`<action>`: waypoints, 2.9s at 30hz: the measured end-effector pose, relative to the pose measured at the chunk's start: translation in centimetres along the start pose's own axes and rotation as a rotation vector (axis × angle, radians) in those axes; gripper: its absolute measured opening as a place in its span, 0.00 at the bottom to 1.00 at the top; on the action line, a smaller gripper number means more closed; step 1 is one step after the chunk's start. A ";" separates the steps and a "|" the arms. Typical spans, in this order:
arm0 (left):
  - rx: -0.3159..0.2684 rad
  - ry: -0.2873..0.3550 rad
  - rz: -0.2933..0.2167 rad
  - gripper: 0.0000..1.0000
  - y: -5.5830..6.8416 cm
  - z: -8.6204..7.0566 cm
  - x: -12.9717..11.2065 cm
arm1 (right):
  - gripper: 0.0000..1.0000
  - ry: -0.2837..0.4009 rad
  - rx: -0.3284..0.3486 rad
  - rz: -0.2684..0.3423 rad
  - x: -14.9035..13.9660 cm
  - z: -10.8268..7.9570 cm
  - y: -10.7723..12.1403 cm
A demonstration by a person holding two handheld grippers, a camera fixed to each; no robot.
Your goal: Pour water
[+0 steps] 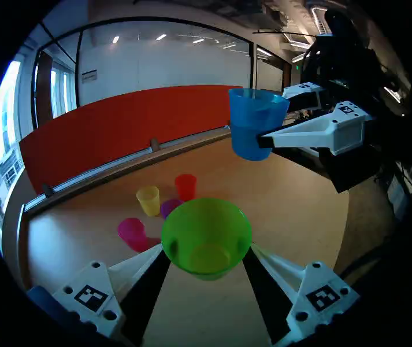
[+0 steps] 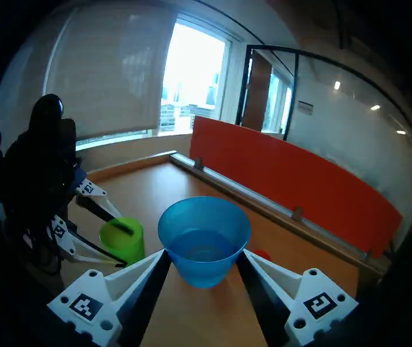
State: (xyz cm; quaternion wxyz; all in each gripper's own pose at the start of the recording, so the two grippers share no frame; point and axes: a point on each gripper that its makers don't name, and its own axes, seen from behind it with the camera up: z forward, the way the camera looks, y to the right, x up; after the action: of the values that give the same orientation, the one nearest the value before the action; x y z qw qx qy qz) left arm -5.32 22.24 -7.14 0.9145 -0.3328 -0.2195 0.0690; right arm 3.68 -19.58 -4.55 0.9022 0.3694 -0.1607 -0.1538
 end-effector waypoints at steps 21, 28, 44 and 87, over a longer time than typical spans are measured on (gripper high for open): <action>-0.093 -0.030 0.106 0.82 2.7 -1.4 0.9 | 0.82 -0.038 0.122 -0.248 1.0 0.2 -3.2; -0.103 -0.029 0.114 0.82 3.2 -1.3 1.0 | 0.82 -0.049 0.147 -0.315 1.0 0.8 -3.6; -0.115 -0.021 0.123 0.82 4.0 -1.4 1.2 | 0.83 -0.064 0.175 -0.471 0.8 1.0 -4.3; -0.114 0.006 0.123 0.82 5.0 -1.5 1.9 | 0.82 -0.071 0.152 -0.778 1.6 0.7 -3.8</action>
State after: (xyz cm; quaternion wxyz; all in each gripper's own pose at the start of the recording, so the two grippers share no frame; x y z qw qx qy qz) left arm -2.81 25.73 -10.70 0.8887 -0.3976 -0.1993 0.1115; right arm 4.22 -23.17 -6.54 0.7407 0.4628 -0.0507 -0.4844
